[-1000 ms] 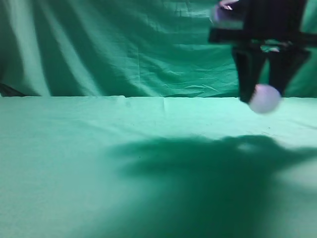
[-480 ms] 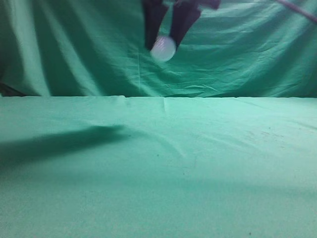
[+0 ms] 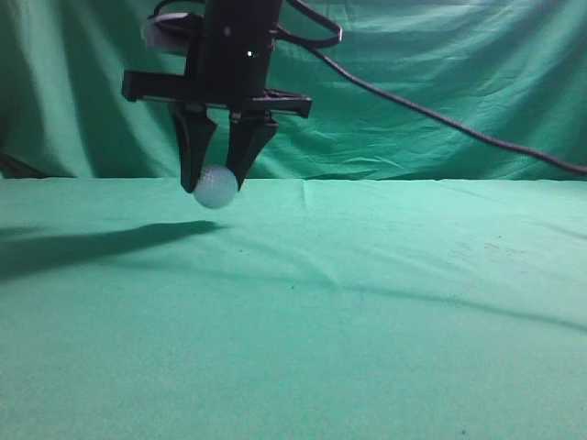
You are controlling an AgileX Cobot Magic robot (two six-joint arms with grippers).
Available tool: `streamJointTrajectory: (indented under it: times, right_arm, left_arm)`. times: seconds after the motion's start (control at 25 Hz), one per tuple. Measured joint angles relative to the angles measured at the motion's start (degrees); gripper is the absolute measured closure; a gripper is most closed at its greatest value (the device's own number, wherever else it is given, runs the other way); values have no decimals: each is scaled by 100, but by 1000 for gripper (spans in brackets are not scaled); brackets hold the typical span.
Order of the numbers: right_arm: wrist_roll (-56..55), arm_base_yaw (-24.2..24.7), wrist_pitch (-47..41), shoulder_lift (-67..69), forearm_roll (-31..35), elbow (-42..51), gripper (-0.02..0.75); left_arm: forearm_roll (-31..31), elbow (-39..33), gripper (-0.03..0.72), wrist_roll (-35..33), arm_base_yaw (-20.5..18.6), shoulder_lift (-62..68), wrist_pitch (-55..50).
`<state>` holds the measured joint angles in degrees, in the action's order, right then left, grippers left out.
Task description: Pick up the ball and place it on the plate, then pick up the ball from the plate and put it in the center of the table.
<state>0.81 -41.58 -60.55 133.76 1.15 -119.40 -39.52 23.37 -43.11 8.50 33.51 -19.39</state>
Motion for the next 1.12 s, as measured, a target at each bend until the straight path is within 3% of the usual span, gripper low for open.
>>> streamJointTrajectory:
  times: [0.36,0.64,0.84,1.12]
  right_arm:
    - [0,-9,67,125,37,-2,419]
    - [0,-9,90,125,40,-35,160]
    - [-21,-9,-182,-193,40,-284,161]
    - [-58,181,-603,-1699,-176,-415,657]
  left_arm:
    - [0,0,688,0,0,0,0]
    - [0,0,688,0,0,0,0]
    - [0,0,688,0,0,0,0]
    - [-27,0,688,0,0,0,-143]
